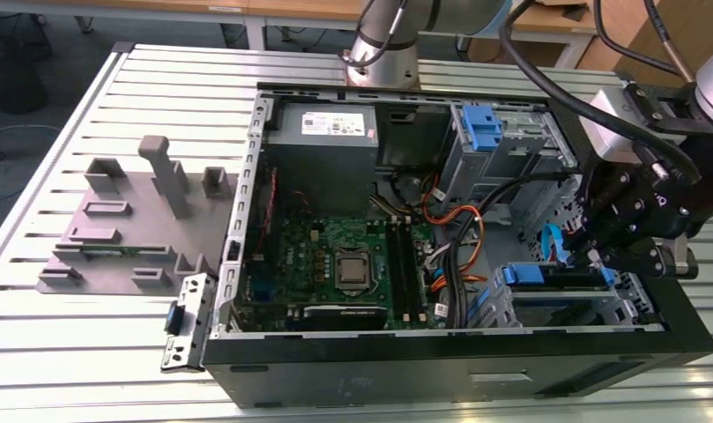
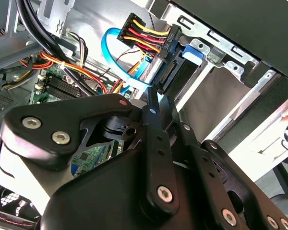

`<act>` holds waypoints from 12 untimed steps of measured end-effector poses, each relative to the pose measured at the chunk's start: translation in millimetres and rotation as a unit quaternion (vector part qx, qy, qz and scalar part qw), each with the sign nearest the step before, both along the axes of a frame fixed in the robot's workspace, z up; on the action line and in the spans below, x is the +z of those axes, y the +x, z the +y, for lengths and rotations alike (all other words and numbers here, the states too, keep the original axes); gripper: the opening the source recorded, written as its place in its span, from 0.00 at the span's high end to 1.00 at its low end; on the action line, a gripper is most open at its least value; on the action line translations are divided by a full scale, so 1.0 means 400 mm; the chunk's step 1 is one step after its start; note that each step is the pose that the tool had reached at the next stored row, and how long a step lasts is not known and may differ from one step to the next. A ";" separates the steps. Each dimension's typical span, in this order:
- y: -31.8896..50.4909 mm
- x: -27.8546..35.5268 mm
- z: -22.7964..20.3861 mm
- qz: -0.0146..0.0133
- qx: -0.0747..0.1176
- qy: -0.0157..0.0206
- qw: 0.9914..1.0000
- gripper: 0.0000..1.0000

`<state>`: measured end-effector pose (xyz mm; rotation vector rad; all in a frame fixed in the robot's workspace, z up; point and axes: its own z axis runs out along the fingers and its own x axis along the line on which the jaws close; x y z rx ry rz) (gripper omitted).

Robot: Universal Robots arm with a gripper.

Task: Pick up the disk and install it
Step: 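Insert the first disk wire, then insert the second disk wire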

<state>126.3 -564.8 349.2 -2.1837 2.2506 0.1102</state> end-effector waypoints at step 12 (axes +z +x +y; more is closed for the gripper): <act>0.000 0.010 0.000 0.000 0.000 0.000 1.000 0.77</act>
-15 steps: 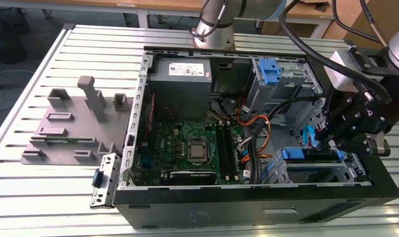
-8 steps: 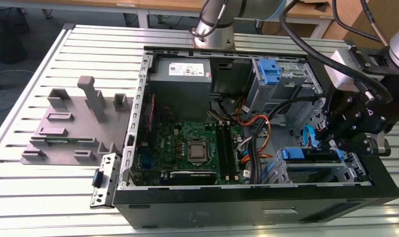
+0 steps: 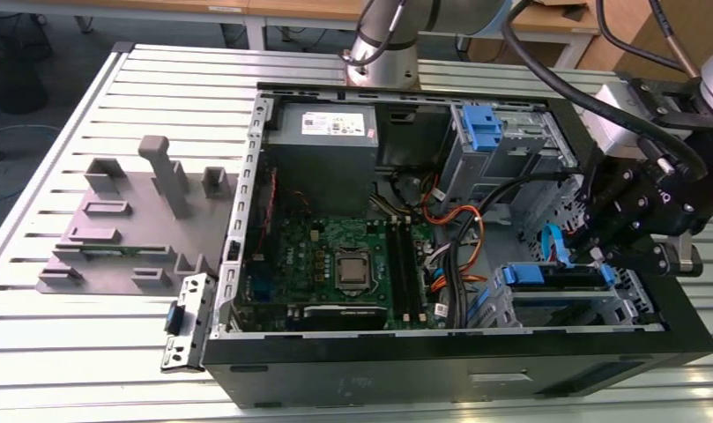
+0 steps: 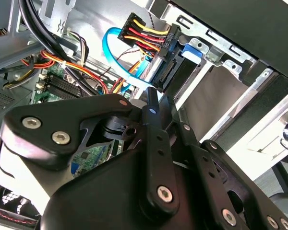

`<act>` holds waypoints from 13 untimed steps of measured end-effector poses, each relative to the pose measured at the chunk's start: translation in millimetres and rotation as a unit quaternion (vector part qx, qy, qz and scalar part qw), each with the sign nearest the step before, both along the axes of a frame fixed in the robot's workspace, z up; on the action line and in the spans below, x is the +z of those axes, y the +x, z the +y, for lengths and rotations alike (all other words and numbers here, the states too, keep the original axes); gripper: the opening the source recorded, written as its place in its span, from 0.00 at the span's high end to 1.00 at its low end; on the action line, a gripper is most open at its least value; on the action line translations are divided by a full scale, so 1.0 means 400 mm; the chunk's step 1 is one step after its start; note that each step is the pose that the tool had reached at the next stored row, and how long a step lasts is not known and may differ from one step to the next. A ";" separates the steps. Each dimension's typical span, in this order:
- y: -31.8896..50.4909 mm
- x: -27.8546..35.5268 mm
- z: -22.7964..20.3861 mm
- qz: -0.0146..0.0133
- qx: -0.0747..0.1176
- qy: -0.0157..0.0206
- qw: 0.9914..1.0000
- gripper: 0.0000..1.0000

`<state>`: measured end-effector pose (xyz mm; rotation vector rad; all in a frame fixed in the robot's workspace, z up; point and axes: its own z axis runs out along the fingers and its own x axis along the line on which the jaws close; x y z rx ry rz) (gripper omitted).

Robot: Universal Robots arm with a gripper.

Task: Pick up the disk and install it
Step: 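Insert the second disk wire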

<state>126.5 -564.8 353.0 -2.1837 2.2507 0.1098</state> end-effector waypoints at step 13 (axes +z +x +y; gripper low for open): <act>0.000 0.010 0.000 0.000 0.000 0.000 1.000 0.77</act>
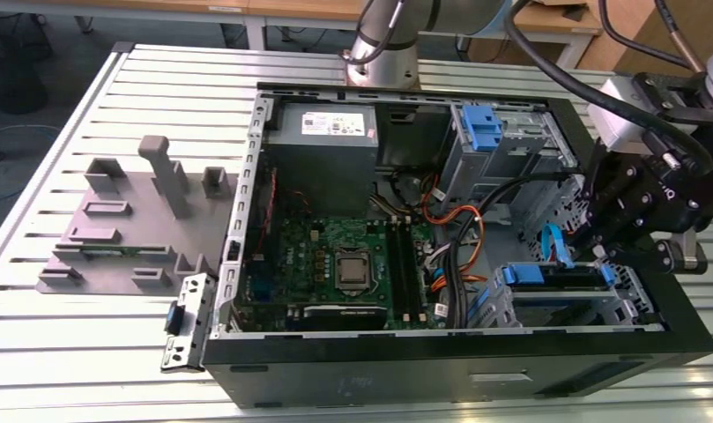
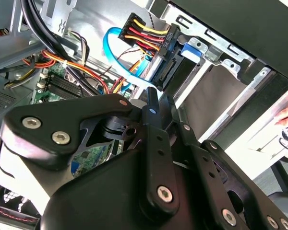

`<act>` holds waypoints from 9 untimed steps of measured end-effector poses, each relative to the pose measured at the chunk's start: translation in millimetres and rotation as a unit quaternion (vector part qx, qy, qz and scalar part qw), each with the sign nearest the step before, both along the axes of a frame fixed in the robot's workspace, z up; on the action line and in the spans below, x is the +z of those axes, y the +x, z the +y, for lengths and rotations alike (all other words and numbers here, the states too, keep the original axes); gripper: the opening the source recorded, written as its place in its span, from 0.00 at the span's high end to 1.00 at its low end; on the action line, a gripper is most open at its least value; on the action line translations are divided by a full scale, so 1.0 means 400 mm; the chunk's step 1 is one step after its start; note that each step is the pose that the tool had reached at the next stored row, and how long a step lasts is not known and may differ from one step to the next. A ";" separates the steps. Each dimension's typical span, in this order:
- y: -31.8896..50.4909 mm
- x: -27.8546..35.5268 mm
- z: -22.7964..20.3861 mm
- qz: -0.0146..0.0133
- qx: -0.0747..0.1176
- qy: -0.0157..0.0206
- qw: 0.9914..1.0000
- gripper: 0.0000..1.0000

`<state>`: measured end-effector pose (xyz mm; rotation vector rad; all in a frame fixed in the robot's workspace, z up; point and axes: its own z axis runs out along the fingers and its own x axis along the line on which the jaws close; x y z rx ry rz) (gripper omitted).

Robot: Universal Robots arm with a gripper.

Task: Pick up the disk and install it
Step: 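Insert the second disk wire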

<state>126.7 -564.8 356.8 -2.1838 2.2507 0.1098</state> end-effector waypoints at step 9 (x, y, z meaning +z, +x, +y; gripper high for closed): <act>0.000 0.012 0.000 0.000 0.000 0.000 1.000 0.77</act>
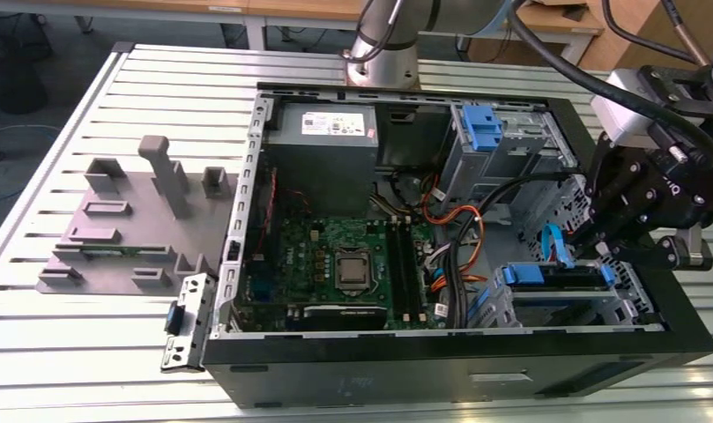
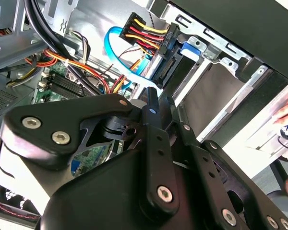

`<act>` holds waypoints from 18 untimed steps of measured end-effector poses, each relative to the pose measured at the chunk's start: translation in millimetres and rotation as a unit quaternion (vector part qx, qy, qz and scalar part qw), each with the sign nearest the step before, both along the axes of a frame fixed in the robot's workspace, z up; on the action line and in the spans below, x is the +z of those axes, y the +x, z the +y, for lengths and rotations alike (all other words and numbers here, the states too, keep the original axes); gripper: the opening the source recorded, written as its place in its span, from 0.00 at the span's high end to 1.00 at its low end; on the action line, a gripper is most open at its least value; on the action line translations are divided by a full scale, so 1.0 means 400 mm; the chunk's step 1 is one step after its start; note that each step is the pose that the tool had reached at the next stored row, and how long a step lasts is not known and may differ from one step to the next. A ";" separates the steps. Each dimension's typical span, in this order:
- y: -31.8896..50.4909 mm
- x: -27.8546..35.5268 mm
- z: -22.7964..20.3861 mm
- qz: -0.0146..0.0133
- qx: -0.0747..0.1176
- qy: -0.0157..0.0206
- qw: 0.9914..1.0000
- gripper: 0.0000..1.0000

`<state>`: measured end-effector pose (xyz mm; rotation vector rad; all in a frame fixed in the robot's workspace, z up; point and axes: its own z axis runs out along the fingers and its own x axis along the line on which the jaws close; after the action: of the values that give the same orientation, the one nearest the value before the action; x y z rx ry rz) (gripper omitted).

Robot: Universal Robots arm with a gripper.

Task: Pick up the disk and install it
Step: 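Insert the second disk wire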

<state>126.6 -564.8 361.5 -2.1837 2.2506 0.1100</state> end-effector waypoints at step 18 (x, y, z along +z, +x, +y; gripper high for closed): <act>0.009 0.000 0.011 0.000 0.000 0.000 1.000 0.77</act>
<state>130.1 -560.2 361.4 -2.1849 2.2496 0.1098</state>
